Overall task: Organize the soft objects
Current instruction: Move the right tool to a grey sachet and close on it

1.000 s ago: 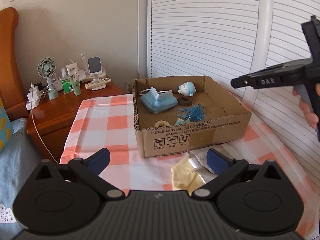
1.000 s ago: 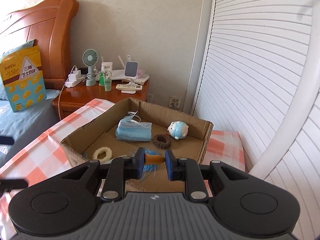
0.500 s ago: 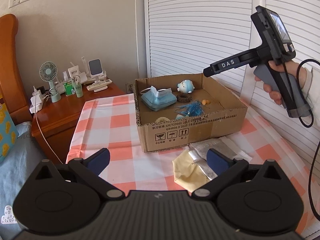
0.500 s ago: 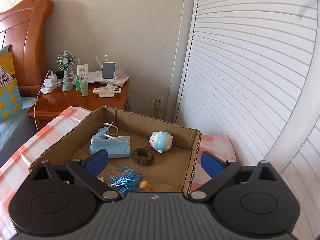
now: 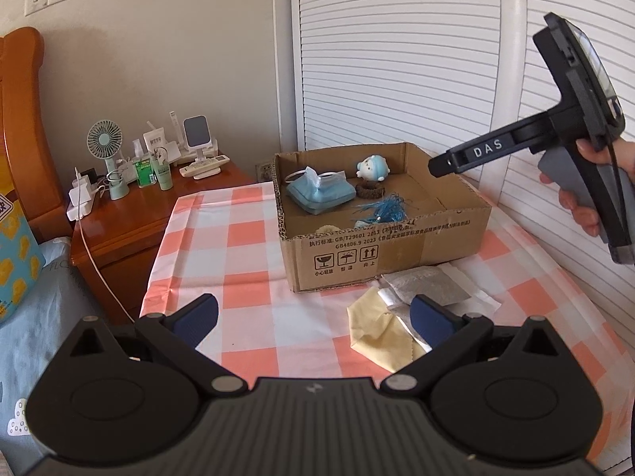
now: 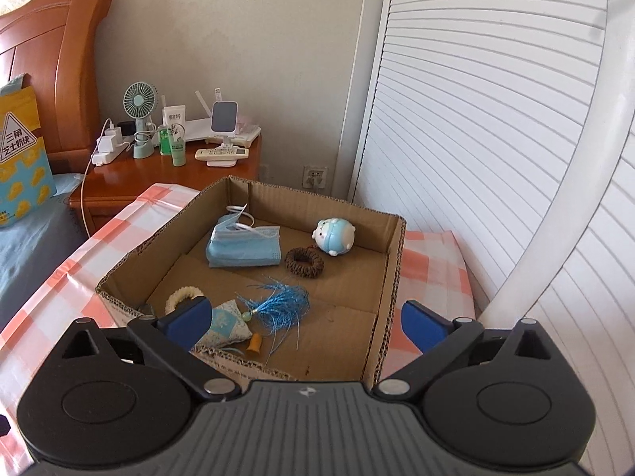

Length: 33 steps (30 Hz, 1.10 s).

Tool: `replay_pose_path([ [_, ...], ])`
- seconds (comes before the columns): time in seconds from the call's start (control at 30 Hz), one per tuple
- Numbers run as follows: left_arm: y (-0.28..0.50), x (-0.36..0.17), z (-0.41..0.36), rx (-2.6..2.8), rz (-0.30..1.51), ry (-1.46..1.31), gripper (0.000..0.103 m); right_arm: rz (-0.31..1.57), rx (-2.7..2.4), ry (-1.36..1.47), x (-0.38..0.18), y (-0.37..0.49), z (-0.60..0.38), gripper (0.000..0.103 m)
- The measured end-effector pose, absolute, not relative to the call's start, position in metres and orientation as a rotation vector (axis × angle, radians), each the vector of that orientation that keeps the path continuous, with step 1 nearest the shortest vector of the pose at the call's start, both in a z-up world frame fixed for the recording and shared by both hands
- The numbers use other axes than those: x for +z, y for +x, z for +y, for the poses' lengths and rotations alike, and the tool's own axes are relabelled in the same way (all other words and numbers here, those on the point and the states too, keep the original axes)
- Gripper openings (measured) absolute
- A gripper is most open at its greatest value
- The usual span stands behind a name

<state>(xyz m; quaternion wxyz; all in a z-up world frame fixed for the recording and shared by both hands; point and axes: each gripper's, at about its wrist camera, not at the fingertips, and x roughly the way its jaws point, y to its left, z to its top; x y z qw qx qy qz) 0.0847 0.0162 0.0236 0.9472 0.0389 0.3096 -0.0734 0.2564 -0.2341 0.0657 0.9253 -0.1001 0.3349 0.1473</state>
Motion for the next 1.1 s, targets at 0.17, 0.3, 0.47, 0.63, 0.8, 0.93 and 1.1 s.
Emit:
replay_pose_path([
  [0.17,0.080,0.018,0.017,-0.167,0.644,0.069,0.102,0.729,0.299,-0.179,0.053,0.234,-0.237,0.103],
  [0.3,0.073,0.016,0.014,-0.178,0.646,0.088,0.102,0.794,0.305,-0.124,0.036,0.222,-0.237,0.103],
  [0.47,0.064,0.012,0.015,-0.170,0.657,0.096,0.102,0.893,0.287,-0.070,0.006,0.221,-0.226,0.103],
  [0.63,0.057,0.006,0.015,-0.156,0.672,0.106,0.102,0.950,0.273,-0.050,-0.016,0.225,-0.215,0.103],
  [0.8,0.058,0.001,0.013,-0.151,0.691,0.109,0.102,0.971,0.284,-0.054,-0.030,0.227,-0.204,0.103],
  [0.93,0.061,-0.002,0.009,-0.158,0.699,0.115,0.102,0.972,0.276,-0.086,-0.038,0.227,-0.200,0.103],
  [1.1,0.069,-0.009,0.005,-0.175,0.719,0.121,0.102,0.958,0.250,-0.063,-0.038,0.225,-0.213,0.103],
])
